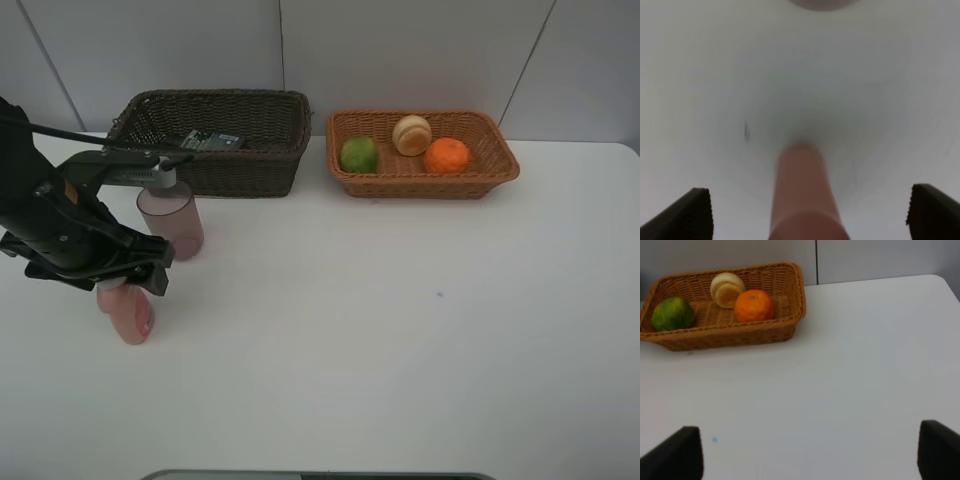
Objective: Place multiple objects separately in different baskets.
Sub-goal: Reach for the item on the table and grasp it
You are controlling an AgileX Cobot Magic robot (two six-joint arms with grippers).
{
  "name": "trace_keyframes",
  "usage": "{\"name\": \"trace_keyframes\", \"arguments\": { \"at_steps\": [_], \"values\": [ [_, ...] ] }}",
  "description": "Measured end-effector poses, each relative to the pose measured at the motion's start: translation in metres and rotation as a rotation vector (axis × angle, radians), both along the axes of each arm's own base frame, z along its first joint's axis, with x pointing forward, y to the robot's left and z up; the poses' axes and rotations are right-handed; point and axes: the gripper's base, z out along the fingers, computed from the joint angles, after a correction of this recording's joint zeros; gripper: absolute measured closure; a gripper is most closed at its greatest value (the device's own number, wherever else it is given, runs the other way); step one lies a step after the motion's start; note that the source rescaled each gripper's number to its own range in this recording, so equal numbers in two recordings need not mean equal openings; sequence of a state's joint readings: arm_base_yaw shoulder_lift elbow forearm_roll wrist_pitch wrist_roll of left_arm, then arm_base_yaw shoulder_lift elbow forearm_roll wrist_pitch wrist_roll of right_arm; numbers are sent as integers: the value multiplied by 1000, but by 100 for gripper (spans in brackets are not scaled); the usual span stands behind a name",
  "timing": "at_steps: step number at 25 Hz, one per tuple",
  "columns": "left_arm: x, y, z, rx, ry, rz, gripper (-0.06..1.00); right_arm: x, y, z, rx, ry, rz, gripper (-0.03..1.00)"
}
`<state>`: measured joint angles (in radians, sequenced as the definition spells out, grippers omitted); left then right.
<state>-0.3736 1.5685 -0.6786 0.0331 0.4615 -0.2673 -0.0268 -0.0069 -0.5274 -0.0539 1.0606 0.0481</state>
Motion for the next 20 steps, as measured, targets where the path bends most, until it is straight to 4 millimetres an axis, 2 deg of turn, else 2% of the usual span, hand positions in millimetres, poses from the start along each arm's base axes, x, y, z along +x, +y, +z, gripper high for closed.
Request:
{"name": "trace_keyframes", "arguments": {
  "at_steps": [11, 14, 16, 17, 20],
  "values": [
    [1, -1, -14, 18, 49, 7, -6, 0, 0, 0, 0, 0, 0, 12],
    [1, -1, -14, 18, 49, 7, -2, 0, 0, 0, 0, 0, 0, 12],
    [1, -1, -14, 18, 49, 7, 8, 0, 0, 0, 0, 0, 0, 12],
    [1, -1, -14, 18, 49, 7, 17, 0, 0, 0, 0, 0, 0, 12],
    [1, -1, -14, 17, 50, 7, 53, 0, 0, 0, 0, 0, 0, 12]
  ]
}}
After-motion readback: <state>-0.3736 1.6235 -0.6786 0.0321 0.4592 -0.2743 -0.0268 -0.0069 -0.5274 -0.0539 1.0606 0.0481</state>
